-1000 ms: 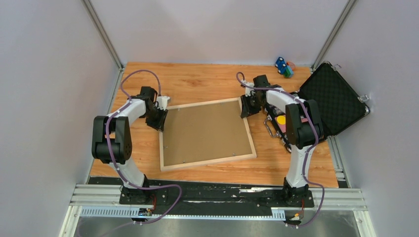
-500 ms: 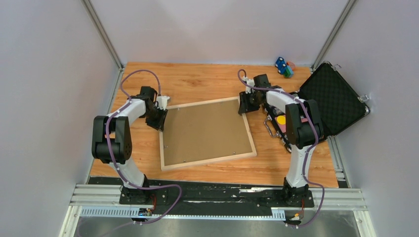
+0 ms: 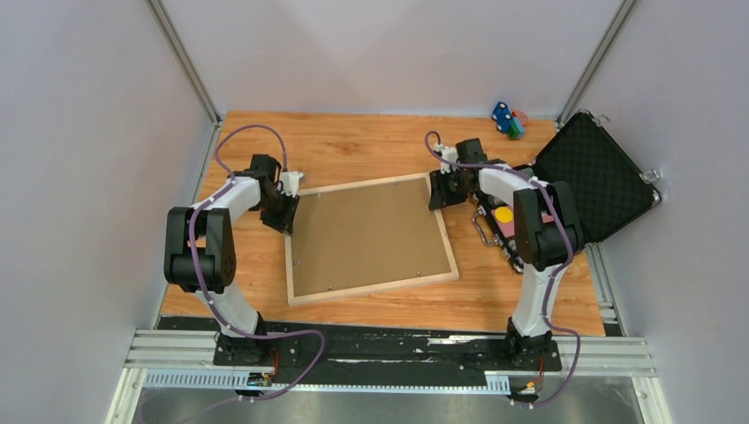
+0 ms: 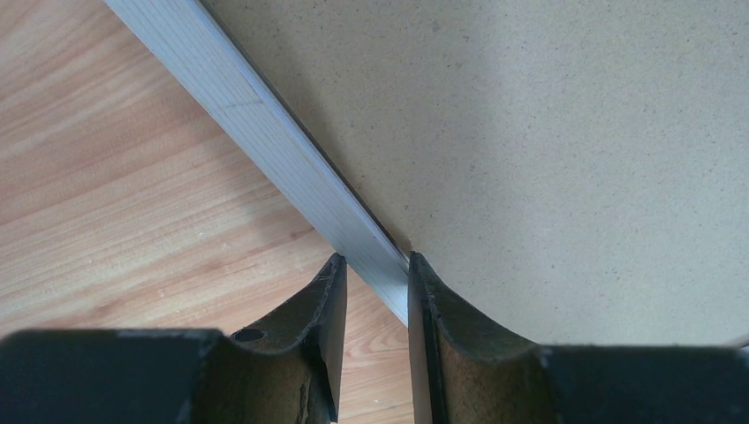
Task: Put the photo into the frame
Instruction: Install the photo frame at the center of the board.
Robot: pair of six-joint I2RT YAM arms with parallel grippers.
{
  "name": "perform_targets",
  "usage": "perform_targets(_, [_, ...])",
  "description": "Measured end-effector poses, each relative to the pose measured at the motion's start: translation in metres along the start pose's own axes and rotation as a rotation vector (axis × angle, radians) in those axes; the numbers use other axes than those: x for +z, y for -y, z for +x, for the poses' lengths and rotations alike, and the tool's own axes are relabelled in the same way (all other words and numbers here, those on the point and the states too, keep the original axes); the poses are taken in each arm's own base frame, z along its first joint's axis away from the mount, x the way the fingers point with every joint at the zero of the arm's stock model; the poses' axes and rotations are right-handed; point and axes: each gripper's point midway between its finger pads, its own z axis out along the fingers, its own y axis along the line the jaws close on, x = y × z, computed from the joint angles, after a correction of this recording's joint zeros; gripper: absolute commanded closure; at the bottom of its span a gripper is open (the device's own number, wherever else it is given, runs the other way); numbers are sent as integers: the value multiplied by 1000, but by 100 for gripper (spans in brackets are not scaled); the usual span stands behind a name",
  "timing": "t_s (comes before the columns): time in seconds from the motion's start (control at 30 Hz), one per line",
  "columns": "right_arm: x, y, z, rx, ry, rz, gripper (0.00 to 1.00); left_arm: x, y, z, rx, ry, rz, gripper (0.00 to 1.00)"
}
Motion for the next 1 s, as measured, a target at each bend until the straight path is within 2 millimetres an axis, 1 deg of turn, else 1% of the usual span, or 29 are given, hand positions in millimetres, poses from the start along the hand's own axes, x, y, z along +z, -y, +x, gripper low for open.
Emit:
perform_targets(0.13, [-3,1,3,-26,-3,4,64,0,0,0,-1,1,0,65])
perform_targets(0.43, [-3,1,1,-32,6,6,73,0,0,0,-2,-3,1,66])
perform_targets(0.6, [-3,1,0,2,11,16,78,0,0,0,-2,-3,1,66])
perform_targets(1.0, [0,5,-5,107,42,51,83,0,1,-1,-5,-1,9,68])
